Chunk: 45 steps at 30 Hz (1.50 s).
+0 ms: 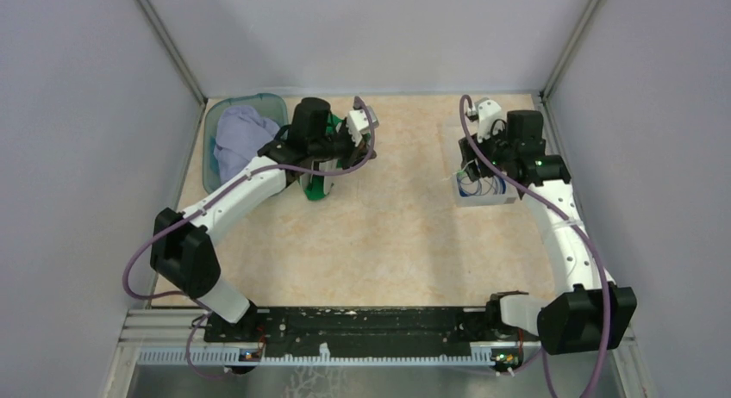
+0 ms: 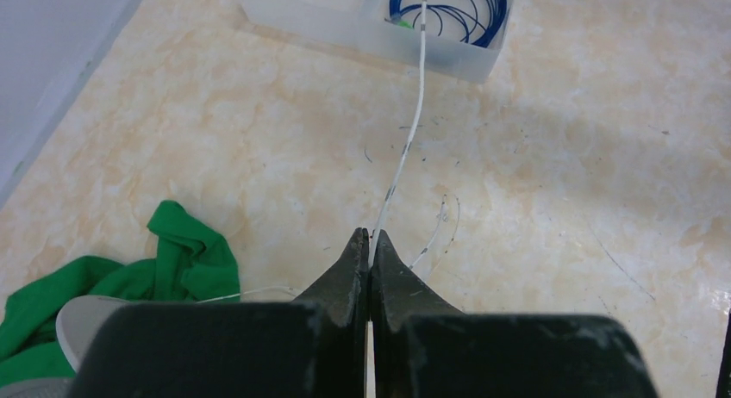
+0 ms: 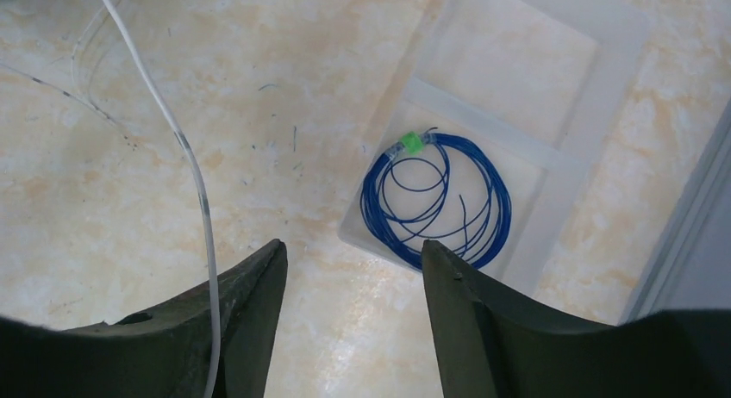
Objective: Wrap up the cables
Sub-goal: Adjust the cable at the center of the board.
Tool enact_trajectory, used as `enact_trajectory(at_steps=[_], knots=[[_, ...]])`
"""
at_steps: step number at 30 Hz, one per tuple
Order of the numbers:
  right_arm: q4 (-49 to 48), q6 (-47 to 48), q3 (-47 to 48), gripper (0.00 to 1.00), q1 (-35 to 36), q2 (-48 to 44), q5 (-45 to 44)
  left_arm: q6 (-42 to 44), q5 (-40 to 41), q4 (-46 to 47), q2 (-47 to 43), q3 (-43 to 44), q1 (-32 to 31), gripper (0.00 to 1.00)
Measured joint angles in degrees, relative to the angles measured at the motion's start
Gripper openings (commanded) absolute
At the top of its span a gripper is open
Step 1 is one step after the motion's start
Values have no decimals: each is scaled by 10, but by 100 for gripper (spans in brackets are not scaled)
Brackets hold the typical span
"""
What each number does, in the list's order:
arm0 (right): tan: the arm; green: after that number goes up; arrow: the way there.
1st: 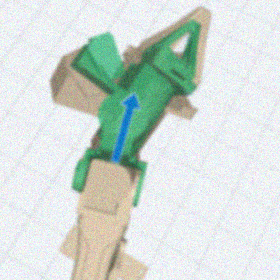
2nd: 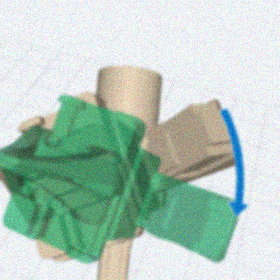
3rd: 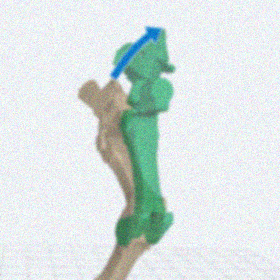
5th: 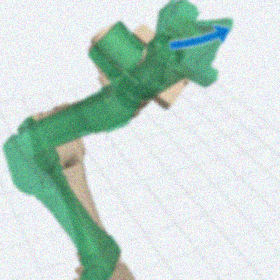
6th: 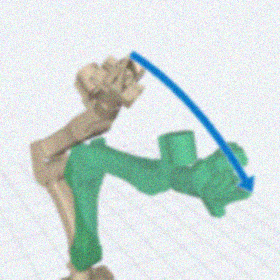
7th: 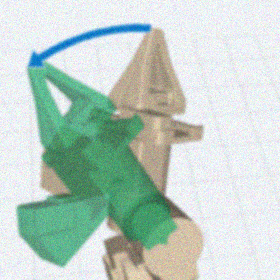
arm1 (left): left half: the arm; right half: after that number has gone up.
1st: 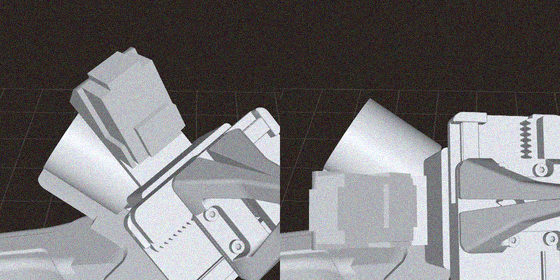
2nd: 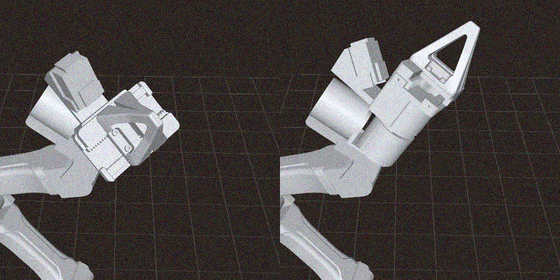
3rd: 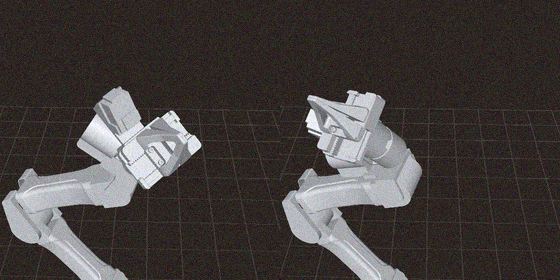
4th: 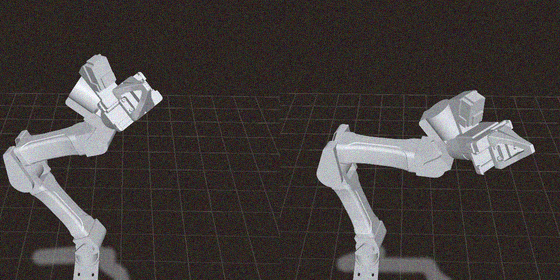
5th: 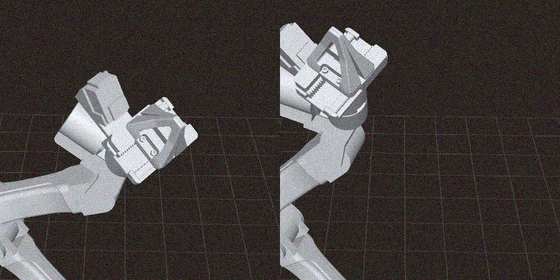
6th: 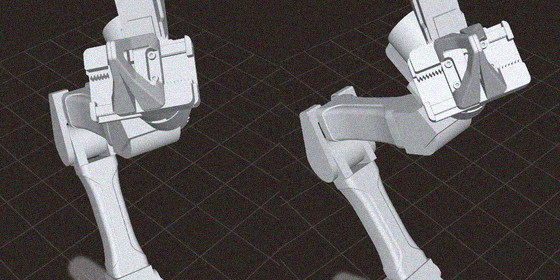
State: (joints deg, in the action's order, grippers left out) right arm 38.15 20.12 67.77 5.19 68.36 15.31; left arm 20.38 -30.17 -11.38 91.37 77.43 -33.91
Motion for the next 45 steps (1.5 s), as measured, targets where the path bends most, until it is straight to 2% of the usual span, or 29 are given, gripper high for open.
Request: enact_trajectory(at_steps=[7,17,20,25,30,34,39,42,45], knots=[[0,-16,-17,69,-15,6,-5,-6,30,-27,-9,-6,2,0],[-5,-6,-22,80,-153,42,25,-64,47,-42,-28,-8,72,0],[-6,9,-44,81,-159,42,71,-74,45,-49,-27,-8,71,0],[-4,1,-67,79,-156,42,199,-108,15,-48,-15,-8,66,0],[-111,-124,-68,77,-115,48,308,-146,-31,-40,20,-4,50,0],[-246,-261,-71,75,-64,82,349,-162,-50,-33,47,0,20,0],[-405,-444,-89,71,-49,134,376,-178,-38,-13,63,9,-7,0],[-438,-500,-92,64,-50,150,372,-185,-19,0,72,20,-15,0],[-447,-529,-90,62,-50,161,374,-195,5,12,80,25,-19,0]])
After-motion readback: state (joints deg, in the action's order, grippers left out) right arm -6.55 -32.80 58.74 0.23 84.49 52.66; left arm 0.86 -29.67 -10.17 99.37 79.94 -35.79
